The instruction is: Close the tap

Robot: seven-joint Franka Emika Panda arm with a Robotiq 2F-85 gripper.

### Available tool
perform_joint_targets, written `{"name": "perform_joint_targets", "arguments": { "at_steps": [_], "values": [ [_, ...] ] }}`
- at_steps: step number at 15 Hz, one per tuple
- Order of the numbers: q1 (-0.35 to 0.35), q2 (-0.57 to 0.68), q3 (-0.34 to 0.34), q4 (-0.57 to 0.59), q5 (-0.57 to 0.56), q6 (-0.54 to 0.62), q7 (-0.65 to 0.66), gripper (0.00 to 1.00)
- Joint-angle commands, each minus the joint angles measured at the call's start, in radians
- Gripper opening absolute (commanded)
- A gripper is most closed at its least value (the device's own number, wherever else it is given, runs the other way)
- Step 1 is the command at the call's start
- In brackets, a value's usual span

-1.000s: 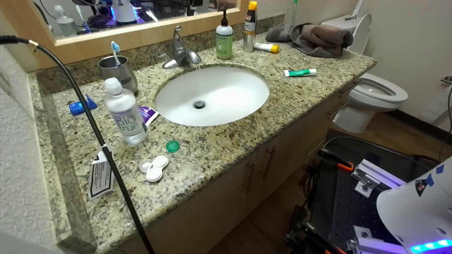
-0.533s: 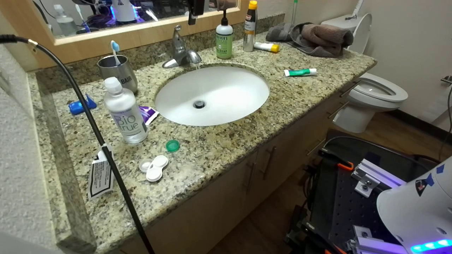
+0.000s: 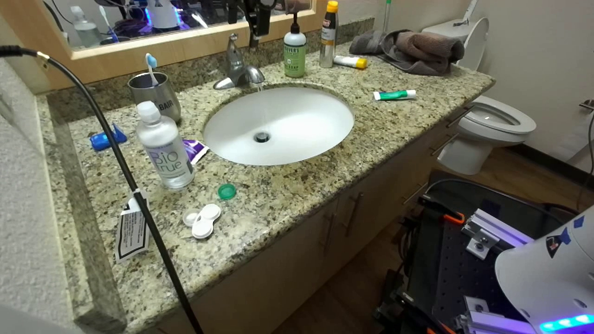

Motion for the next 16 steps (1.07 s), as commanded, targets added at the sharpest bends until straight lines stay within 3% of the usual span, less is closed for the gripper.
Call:
{"name": "perform_joint_targets", "arguments": {
  "at_steps": [1, 9, 16],
  "values": [
    [-0.014, -0.014, 0.016, -0.021, 0.070, -0.019, -0.101, 1.00],
    [0.006, -0.004, -0.052, -0.050, 0.036, 0.000, -0.077, 1.00],
    [0.003, 0.001, -0.055, -0.044, 0.048, -0.015, -0.083, 1.00]
  ]
}}
